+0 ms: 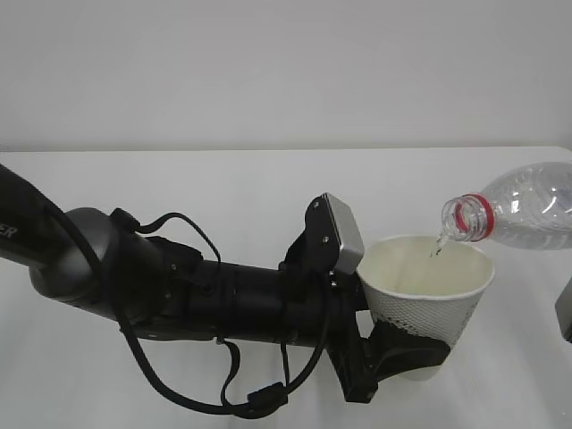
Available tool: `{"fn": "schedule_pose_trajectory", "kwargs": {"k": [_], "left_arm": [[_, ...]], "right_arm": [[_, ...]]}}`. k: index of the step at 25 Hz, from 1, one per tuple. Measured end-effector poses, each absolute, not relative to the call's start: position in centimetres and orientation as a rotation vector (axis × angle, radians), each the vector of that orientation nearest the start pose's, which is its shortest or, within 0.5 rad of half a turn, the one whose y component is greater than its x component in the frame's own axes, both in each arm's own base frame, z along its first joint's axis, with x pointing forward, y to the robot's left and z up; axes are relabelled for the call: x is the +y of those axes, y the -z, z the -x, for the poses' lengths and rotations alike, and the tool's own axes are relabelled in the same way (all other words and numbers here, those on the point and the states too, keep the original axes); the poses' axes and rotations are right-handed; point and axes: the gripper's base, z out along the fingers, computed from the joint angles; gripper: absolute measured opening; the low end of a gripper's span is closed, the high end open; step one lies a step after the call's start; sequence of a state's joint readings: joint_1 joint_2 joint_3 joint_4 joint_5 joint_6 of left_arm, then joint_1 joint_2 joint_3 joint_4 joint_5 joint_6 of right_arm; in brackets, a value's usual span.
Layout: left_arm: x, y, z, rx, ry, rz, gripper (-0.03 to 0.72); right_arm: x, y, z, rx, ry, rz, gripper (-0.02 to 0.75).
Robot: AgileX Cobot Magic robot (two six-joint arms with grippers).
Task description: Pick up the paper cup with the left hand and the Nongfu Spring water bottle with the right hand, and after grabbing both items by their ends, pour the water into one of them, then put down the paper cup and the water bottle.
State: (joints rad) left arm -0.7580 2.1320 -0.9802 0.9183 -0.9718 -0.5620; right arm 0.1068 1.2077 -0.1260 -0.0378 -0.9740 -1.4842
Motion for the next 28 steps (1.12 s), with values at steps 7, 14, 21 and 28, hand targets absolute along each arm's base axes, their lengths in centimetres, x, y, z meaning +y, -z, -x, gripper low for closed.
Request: {"fn": "schedule_pose_trajectory", "kwargs": {"k": [7, 14, 21, 28], "left_arm": [[-31.05, -11.01, -24.12, 1.551, 1.133, -1.241, 0.486], [-31.05, -11.01, -24.12, 1.551, 1.133, -1.241, 0.486], [-31.05, -11.01, -24.12, 1.551, 1.133, -1.241, 0.486], [-31.05, -11.0, -24.09, 1.55, 1.134, -1.246, 0.485]], "right_arm": [[2.22, -20.04, -18.05, 1.156, 1.049, 1.242, 0.389], [2.22, -20.04, -18.05, 1.155, 1.049, 1.242, 0.389], [2.22, -20.04, -18.05, 1.155, 1.049, 1.242, 0.389], [2.22, -20.04, -18.05, 1.155, 1.049, 1.242, 0.389]]}}
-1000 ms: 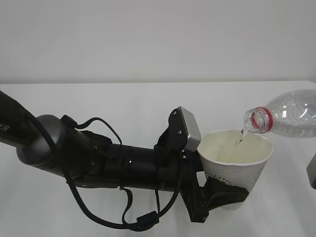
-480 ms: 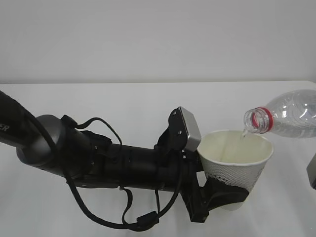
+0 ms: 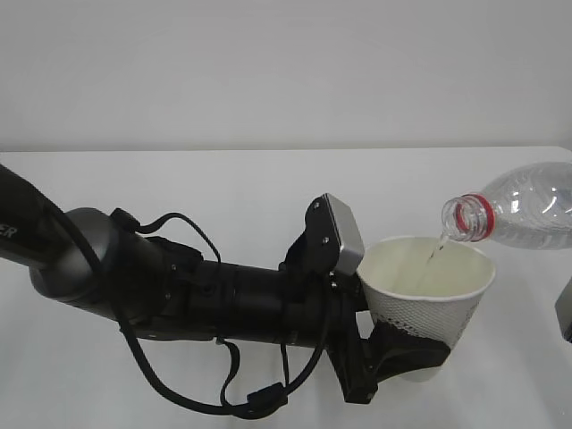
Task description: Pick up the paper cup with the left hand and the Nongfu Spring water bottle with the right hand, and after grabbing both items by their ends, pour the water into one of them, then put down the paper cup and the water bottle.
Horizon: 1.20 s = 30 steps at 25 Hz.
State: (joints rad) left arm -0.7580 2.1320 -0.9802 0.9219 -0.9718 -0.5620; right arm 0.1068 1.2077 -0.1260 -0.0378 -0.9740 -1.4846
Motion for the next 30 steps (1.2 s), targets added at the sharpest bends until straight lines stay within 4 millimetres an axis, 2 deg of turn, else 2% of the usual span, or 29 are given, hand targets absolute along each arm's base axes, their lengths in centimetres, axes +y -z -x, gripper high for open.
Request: {"fn": "schedule_pose_trajectory", "kwargs": {"k": [21, 22, 30], "left_arm": [[-31.05, -11.0, -24.09, 1.55, 1.134, -1.246, 0.485], [-31.05, -11.0, -24.09, 1.55, 1.134, -1.246, 0.506], [-31.05, -10.99, -24.07, 1.548, 1.134, -1.25, 0.486]], "right_arm": [[2.23, -20.04, -18.04, 1.153, 1.05, 1.245, 0.389], [2.23, -20.04, -18.04, 1.153, 1.05, 1.245, 0.389], [2.23, -20.04, -18.04, 1.15, 1.054, 1.249, 0.389]]}}
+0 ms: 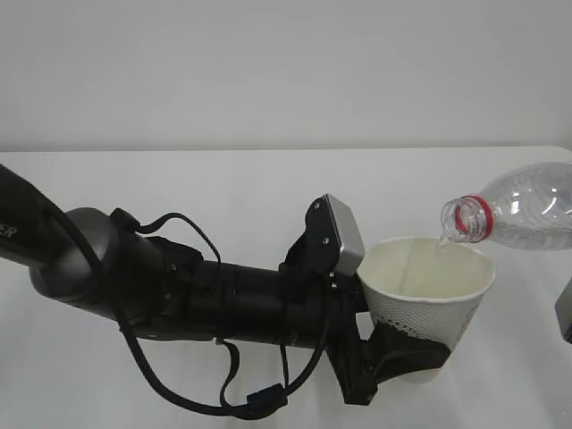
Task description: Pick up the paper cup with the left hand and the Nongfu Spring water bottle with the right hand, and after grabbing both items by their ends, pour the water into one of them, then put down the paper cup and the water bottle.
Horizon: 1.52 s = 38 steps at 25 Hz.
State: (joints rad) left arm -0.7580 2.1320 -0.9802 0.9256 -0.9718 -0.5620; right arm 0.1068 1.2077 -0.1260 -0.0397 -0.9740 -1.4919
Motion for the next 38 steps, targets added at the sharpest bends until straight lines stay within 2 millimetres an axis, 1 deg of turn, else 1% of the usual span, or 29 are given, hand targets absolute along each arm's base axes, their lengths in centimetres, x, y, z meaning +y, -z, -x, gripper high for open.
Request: {"fn": "schedule_pose_trajectory", "kwargs": {"k": [31, 38], "left_arm": [[-31.03, -10.88, -23.83, 1.535, 1.136, -1.29, 0.483], [-31.1, -11.13, -23.69, 1.507, 1.164, -1.284, 0.483]], "right_arm": [[2.23, -20.08, -18.05, 1.139, 1.067, 1.257, 0.389], [2.23, -20.08, -18.05, 1.134, 1.075, 1.263, 0.389]]}}
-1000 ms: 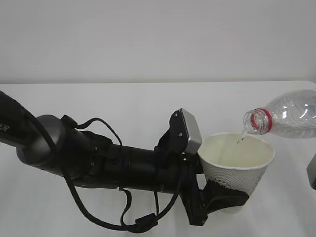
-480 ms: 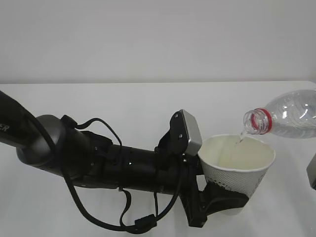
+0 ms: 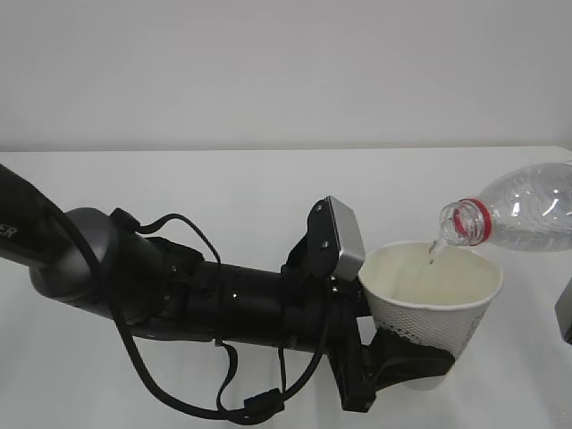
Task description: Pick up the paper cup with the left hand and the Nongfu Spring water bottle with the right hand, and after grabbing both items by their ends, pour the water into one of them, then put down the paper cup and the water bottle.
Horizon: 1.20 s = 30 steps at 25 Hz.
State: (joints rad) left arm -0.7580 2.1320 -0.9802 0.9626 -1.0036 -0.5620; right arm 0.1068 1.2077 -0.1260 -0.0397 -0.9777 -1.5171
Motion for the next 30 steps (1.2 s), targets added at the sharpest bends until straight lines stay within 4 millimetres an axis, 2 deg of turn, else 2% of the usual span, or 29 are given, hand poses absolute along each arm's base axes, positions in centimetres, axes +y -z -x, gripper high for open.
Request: {"fn": "schedule_pose_trajectory", "kwargs": {"k": [30], "left_arm": [[-31.09, -11.11, -23.7, 1.509, 1.163, -1.285, 0.483]], "right_arm": [[2.25, -20.11, -18.04, 1.13, 1.077, 1.264, 0.389]]}}
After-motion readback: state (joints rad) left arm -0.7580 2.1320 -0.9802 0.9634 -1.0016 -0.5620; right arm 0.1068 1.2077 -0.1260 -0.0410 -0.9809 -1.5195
